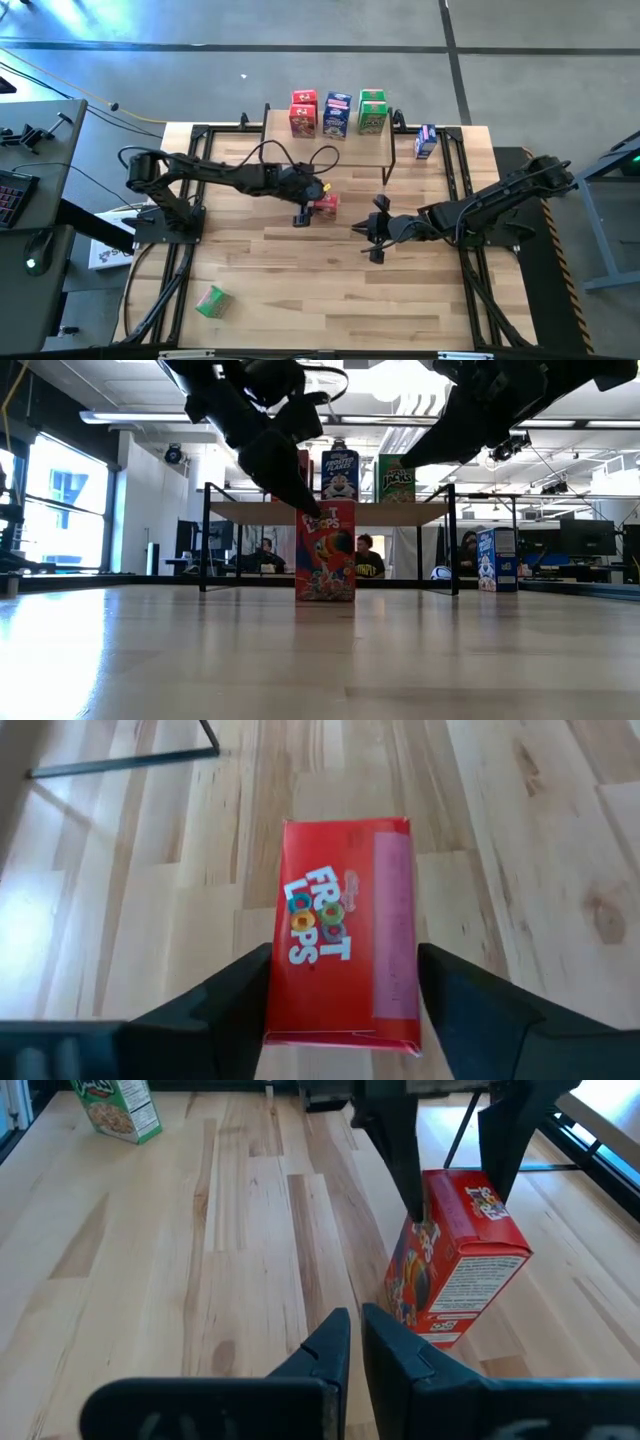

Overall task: Stack cereal on shelf
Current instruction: Put the red cereal box in front of the other red cereal box on the shelf

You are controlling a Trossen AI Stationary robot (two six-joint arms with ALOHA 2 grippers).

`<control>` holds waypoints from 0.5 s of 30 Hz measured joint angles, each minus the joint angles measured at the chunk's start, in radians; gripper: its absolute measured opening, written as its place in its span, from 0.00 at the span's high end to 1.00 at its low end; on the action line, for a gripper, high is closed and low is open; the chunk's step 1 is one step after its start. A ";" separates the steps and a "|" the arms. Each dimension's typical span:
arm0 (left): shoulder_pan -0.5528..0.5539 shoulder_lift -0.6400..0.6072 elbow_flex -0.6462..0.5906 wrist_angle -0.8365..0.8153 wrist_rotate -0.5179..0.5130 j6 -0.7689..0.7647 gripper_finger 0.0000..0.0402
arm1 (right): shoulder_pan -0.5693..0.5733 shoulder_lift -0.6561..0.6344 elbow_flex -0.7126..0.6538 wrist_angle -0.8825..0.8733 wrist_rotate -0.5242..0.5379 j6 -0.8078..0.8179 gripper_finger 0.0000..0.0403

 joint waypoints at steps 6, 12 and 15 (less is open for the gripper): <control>0.000 0.004 0.000 0.014 0.000 0.016 0.50 | 0.009 0.000 0.000 0.000 -0.002 0.000 0.96; 0.015 -0.047 0.000 -0.010 0.008 0.039 0.58 | 0.026 0.000 0.000 0.000 0.003 0.000 0.96; 0.031 -0.107 0.000 -0.043 0.008 0.053 0.60 | 0.027 0.000 0.000 0.000 0.003 0.000 0.96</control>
